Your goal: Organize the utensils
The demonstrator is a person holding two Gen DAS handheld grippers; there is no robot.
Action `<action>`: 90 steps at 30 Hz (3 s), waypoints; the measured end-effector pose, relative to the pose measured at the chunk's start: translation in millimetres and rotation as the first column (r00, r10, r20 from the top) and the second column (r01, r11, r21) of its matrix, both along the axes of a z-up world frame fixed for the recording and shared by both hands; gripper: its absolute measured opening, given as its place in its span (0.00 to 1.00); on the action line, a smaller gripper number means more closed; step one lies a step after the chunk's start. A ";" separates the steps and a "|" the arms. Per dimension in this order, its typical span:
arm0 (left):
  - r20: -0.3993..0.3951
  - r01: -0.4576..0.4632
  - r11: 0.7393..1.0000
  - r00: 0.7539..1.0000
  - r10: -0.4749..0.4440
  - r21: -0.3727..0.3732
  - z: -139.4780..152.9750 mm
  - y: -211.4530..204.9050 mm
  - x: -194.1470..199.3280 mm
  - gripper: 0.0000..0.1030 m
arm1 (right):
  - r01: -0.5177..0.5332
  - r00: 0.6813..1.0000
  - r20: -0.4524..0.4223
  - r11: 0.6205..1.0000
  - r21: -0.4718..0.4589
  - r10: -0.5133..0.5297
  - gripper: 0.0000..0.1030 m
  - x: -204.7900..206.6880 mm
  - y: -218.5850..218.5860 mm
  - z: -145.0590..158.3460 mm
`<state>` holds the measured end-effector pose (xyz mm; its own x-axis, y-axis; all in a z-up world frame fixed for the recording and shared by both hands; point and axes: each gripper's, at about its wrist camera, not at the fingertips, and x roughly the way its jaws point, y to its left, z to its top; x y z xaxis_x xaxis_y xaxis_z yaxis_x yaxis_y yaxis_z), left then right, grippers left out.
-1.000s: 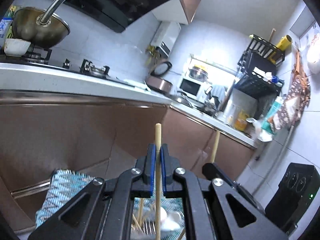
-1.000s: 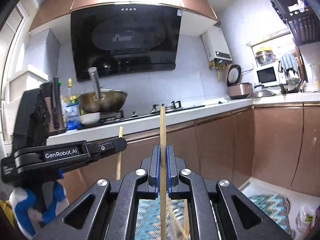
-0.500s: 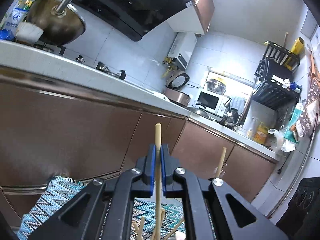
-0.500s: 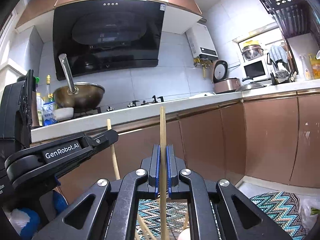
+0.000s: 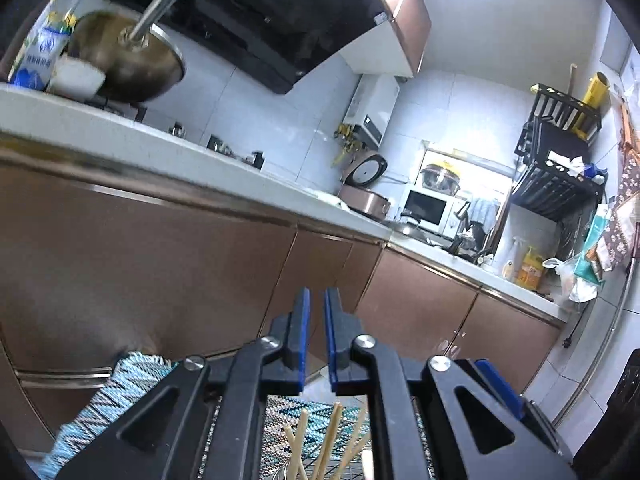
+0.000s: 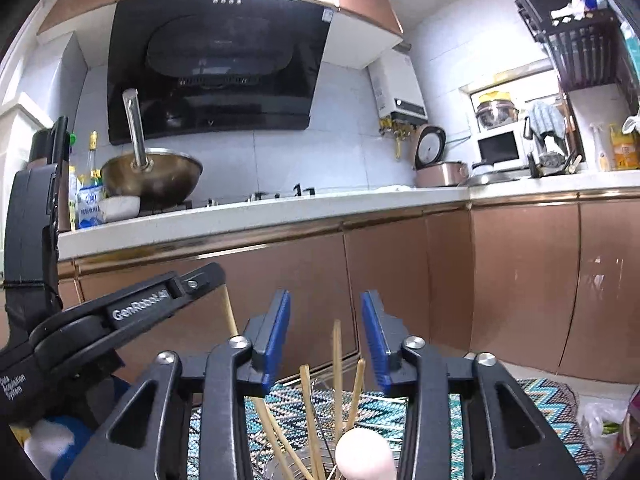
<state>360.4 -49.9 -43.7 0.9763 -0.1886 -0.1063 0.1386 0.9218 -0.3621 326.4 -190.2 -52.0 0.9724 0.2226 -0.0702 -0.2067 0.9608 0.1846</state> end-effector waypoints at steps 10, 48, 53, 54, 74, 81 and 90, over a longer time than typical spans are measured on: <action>0.014 -0.089 0.993 0.996 0.088 0.081 59.1 22.0 -86.9 0.43 | 0.096 0.994 0.043 0.995 -0.023 -0.095 0.63 -73.8 -4.0 61.6; 0.000 -0.296 0.863 0.946 0.325 0.410 90.4 38.3 -292.6 0.77 | 0.346 0.937 0.006 0.925 -0.159 -0.350 1.00 -285.5 8.5 96.2; 0.019 -0.284 0.865 0.952 0.304 0.414 88.9 34.4 -299.3 0.79 | 0.353 0.934 -0.002 0.922 -0.160 -0.358 1.00 -287.9 7.3 93.5; 0.021 -0.278 0.869 0.955 0.295 0.409 88.9 34.1 -300.4 0.79 | 0.354 0.933 -0.003 0.922 -0.160 -0.359 1.00 -288.4 6.8 92.9; 0.078 -0.259 0.891 0.966 0.248 0.373 90.2 28.5 -314.8 0.79 | 0.385 0.922 0.008 0.910 -0.152 -0.388 1.00 -299.7 0.6 91.9; 0.078 -0.260 0.893 0.965 0.249 0.366 88.4 28.8 -316.7 0.79 | 0.398 0.917 0.026 0.905 -0.152 -0.398 1.00 -304.3 2.0 94.9; 0.076 -0.258 0.893 0.966 0.247 0.368 87.3 29.8 -318.4 0.79 | 0.386 0.921 0.027 0.906 -0.174 -0.388 1.00 -301.8 9.0 93.3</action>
<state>42.0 -20.1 43.6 0.9892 0.1127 -0.0937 -0.1119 0.9936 0.0141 24.6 -181.2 41.3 0.9789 -0.1873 -0.0814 0.1886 0.9820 0.0087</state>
